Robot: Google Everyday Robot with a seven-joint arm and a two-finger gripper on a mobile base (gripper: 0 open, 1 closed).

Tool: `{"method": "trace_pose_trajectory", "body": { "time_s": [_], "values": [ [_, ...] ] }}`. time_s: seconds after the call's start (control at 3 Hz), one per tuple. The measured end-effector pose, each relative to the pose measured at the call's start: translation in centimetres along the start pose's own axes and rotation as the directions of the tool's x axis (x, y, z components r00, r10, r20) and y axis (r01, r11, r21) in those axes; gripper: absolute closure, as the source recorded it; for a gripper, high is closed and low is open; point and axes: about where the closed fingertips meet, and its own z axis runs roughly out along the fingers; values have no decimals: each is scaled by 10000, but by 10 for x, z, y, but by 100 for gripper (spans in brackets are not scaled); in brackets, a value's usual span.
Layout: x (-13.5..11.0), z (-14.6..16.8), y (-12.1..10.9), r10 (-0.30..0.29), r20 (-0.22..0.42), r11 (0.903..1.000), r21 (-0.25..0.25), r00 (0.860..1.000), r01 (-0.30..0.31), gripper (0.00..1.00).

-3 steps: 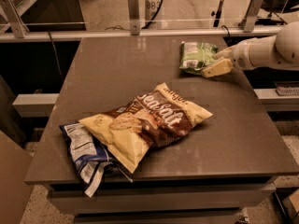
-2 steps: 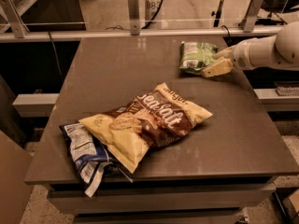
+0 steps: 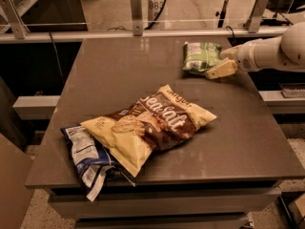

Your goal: Move green jalapeno chip bag near blue chip bag

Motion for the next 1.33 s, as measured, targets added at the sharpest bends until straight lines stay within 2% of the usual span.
{"method": "trace_pose_trajectory", "body": {
  "time_s": [0.33,0.67,1.0,1.33],
  "values": [
    [0,0,0,-1,1,10000,-1,10000,1,0],
    [0,0,0,-2,2,10000,-2,10000,2,0],
    [-27,16,24,-709,686,9952,-622,9951,752,0],
    [-65,36,61,-1468,1867,9710,-1602,9714,1775,0]
  ]
}}
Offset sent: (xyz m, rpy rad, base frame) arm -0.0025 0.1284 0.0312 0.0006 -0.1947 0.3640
